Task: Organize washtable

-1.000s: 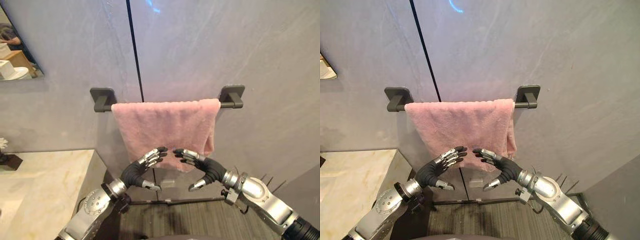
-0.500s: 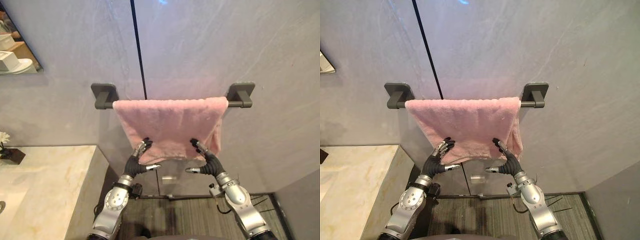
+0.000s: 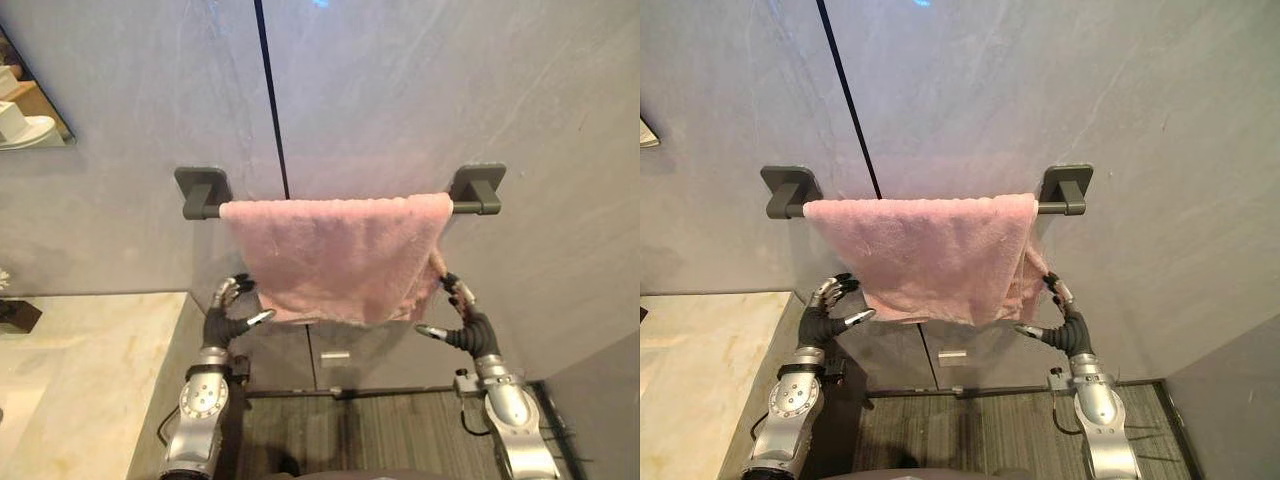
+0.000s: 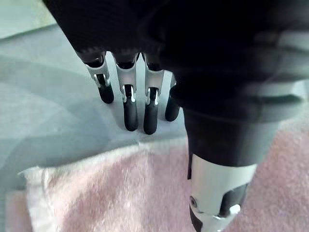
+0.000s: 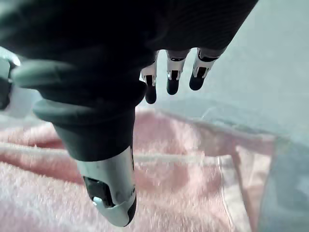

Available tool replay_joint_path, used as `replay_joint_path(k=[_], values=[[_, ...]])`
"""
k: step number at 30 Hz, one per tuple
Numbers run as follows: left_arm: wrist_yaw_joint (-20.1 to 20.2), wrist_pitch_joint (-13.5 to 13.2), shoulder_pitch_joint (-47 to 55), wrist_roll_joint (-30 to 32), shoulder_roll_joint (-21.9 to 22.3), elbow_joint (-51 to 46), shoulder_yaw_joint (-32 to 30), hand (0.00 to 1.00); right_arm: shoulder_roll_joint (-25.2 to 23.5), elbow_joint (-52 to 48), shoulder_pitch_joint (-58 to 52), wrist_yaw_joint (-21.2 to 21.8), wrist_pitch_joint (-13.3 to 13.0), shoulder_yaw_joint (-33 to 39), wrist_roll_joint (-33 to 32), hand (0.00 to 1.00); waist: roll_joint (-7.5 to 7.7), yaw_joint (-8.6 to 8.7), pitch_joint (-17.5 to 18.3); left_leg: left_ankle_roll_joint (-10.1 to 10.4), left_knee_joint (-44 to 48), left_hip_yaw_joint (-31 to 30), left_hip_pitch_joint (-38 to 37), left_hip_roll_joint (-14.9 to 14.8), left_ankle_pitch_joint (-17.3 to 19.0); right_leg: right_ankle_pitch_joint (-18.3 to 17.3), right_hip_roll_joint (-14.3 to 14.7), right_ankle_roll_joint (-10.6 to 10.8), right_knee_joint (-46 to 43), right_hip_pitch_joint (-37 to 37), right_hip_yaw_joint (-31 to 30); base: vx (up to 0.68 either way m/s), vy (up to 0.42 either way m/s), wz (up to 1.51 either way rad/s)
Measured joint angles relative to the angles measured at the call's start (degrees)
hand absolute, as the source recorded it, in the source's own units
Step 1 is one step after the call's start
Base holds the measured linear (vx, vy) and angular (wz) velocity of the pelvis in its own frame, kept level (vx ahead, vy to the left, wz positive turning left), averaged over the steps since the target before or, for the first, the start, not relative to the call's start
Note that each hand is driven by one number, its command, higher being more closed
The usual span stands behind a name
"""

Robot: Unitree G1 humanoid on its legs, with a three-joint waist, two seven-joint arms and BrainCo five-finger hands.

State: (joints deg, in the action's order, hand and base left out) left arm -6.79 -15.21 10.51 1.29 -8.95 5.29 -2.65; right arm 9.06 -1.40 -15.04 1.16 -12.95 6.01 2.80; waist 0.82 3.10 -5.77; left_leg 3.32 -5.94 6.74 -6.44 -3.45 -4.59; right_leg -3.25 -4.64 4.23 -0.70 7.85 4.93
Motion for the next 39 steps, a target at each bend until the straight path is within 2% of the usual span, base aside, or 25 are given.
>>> replay_joint_path(k=[7, 10, 14, 16, 19, 22, 28, 29, 30, 33, 35, 36, 37, 38, 39], values=[[0.4, -0.1, 6.9, 0.0, 3.2, -4.3, -2.7, 0.00, -2.8, 0.3, -4.8, -1.6, 0.0, 6.3, 0.0, 0.00, 0.58, 0.91, -0.3, -0.1, 0.0, 0.0, 0.2, 0.2, 0.1, 0.0, -0.1, 0.1, 0.2, 0.0, 0.0, 0.00, 0.000, 0.00], [1.6, -0.3, 10.1, -0.4, 4.1, -3.3, -3.3, 0.00, -3.0, 5.9, -5.7, -2.4, 0.0, 7.7, 0.3, 0.00, 0.52, 0.82, -0.3, -0.1, 0.0, -0.1, 0.4, 0.2, 0.1, 0.0, -0.2, 0.1, 0.4, -0.1, 0.1, 0.00, 0.000, 0.00], [2.9, -0.2, 11.0, -0.4, 3.6, 4.3, -3.3, 0.00, -3.0, 15.6, -4.9, -2.4, 0.1, 7.2, 2.4, 0.00, 0.24, 0.58, -0.2, 0.0, 0.0, -0.4, 0.5, 0.3, 0.3, -0.2, -0.3, 0.3, 0.4, 0.0, 0.7, 0.00, 0.000, 0.05], [3.6, 0.4, 11.1, 0.3, 3.3, 12.1, -3.7, 0.00, -2.8, 23.0, -4.7, -2.4, 0.5, 6.3, 4.9, 0.00, -0.01, 0.28, -0.1, 0.0, 0.0, -0.8, 0.8, 0.5, 0.5, -0.4, -0.6, 0.4, 0.3, 0.1, 1.3, 0.01, 0.000, 0.11], [4.3, 1.1, 11.1, 1.7, 2.4, 18.7, -4.3, 0.00, -1.7, 29.5, -4.0, -2.4, 0.5, 4.2, 8.3, 0.00, -0.07, -0.71, 0.0, -0.2, 0.0, -0.9, 0.7, 0.5, 0.4, -0.5, -0.7, 0.4, 0.2, 0.2, 1.3, 0.01, -0.001, 0.01], [4.3, 1.5, 11.0, 1.8, 1.9, 23.9, -4.3, 0.00, -1.0, 34.9, -2.9, -2.5, 0.9, 3.0, 10.1, 0.00, -0.08, -0.75, 0.0, -0.3, 0.0, -1.1, 0.3, 0.6, 0.4, -0.5, -1.0, 0.5, 0.2, 0.7, 1.4, 0.02, -0.002, 0.07], [4.2, 2.0, 11.0, 3.4, 1.9, 29.3, -3.6, 0.00, -0.6, 40.2, -1.3, -2.6, 1.7, 1.7, 11.4, 0.00, -0.44, -0.93, -0.2, -0.3, 0.0, -0.9, -0.3, 0.7, 0.4, -0.6, -1.1, 0.6, -0.4, 0.8, 1.1, -0.02, 0.000, -0.02], [4.2, 2.0, 11.0, 3.5, 1.9, 29.4, -3.5, 0.00, -0.4, 40.7, -1.1, -2.8, 2.1, 1.2, 11.4, 0.00, -0.11, -0.94, -0.4, -0.3, 0.0, -0.6, -0.3, 0.6, 0.4, -0.6, -1.1, 0.6, -0.5, 0.6, 0.9, -0.04, 0.009, -0.23], [4.2, 2.0, 10.9, 3.5, 1.9, 29.4, -3.4, 0.00, 0.1, 41.1, -0.3, -3.2, 2.3, -0.2, 11.4, 0.00, -0.72, -1.20, -1.2, -0.3, 0.0, 0.7, 0.0, 0.5, 0.4, -0.7, -1.1, 0.7, -0.9, -0.5, -0.3, -0.03, 0.021, -0.28], [3.9, 2.0, 10.4, 3.5, 1.7, 29.1, -3.3, 0.00, 0.4, 41.1, 2.0, -4.0, 2.3, -2.1, 11.4, 0.00, -0.20, -2.22, -0.9, -0.1, 0.5, 3.7, 4.2, -0.4, 0.4, 0.1, -0.5, 1.1, -3.0, -7.1, -2.9, -0.09, 0.023, -0.54], [3.5, 2.1, 7.2, 3.4, 0.4, 28.7, -2.5, 0.00, 0.2, 41.0, 3.7, -4.5, 2.8, -3.5, 11.4, 0.00, 0.50, -2.25, -2.6, -1.5, 6.7, 4.4, 11.0, -1.0, 1.2, 1.5, -0.8, 1.5, -5.9, -12.2, -3.9, -0.09, 0.002, -0.22], [3.4, 2.2, 6.3, 3.4, 0.4, 28.4, -2.5, 0.00, 0.3, 41.0, 4.1, -4.5, 3.1, -3.8, 11.4, 0.00, 0.31, -2.50, -3.4, -2.1, 8.3, 4.3, 12.7, -1.9, 1.7, 1.8, -0.4, 2.9, -6.0, -12.5, -4.7, -0.11, 0.013, 0.12], [2.8, 2.1, 5.4, 3.4, 0.5, 28.0, -2.4, 0.00, 0.2, 40.8, 4.9, -4.5, 3.4, -4.1, 11.3, 0.00, -0.04, -2.28, -4.3, -2.7, 10.6, 3.2, 14.5, -2.8, 2.1, -4.3, -0.7, 2.2, -22.0, -16.4, -5.2, -0.09, 0.008, 0.35], [2.8, 2.1, 5.1, 3.4, 0.3, 27.9, -2.1, 0.00, 0.2, 40.7, 4.1, -4.7, 3.4, -4.1, 11.3, 0.00, -0.02, -2.09, -4.3, -2.6, 12.1, 1.8, 15.1, -2.6, 2.1, -6.7, -1.3, 3.2, -29.7, -16.5, -5.6, -0.03, -0.049, 0.70], [2.7, 2.1, 5.1, 3.3, 0.3, 27.3, -2.0, 0.00, 0.1, 40.7, 2.7, -4.6, 3.4, -4.5, 11.2, 0.00, 0.18, -2.25, -4.1, -2.7, 14.2, 0.1, 16.3, -2.4, 2.2, -8.5, -1.7, 5.1, -38.2, -15.6, -7.6, -0.01, -0.088, 0.81]])
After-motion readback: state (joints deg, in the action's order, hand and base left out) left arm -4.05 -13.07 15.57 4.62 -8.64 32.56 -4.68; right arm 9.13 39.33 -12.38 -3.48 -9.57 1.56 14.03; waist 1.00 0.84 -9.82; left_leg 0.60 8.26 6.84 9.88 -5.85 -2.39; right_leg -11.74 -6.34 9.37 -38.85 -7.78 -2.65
